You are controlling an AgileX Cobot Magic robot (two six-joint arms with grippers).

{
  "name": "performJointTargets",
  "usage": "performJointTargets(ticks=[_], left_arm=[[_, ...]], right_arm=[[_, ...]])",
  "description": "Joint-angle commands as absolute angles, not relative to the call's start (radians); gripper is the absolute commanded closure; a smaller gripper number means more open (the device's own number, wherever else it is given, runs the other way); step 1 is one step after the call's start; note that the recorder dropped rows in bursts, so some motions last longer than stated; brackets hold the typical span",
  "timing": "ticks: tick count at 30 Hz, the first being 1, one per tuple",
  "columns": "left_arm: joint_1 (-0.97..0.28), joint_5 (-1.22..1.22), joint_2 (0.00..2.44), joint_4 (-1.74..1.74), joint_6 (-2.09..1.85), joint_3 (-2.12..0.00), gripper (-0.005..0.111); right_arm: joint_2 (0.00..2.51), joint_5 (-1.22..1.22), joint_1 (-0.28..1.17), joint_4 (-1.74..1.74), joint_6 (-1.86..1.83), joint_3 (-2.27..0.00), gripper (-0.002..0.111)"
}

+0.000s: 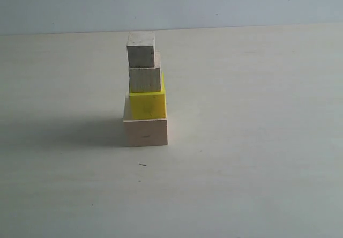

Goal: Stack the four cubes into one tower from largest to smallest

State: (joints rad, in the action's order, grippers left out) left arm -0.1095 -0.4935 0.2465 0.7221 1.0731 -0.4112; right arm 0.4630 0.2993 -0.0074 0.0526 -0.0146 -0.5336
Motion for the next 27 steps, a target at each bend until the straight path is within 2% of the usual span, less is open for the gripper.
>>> performJointTargets(ticks=[1, 7, 17, 27], left_arm=[[0.026, -0.549, 0.153, 0.498, 1.026, -0.380, 0.107], [0.084, -0.549, 0.050, 0.297, 0.776, -0.317, 0.107], [0.084, -0.511, 0.032, 0.279, 0.598, -0.295, 0.107], [0.084, -0.384, 0.000, 0.203, 0.427, -0.097, 0.107]], right_arm=[[0.456, 0.301, -0.012, 0.050, -0.015, -0.531, 0.108], [0.456, 0.301, -0.012, 0.050, -0.015, -0.531, 0.108], [0.456, 0.301, -0.012, 0.050, -0.015, -0.531, 0.108], [0.456, 0.301, -0.012, 0.050, -0.006, -0.531, 0.108]])
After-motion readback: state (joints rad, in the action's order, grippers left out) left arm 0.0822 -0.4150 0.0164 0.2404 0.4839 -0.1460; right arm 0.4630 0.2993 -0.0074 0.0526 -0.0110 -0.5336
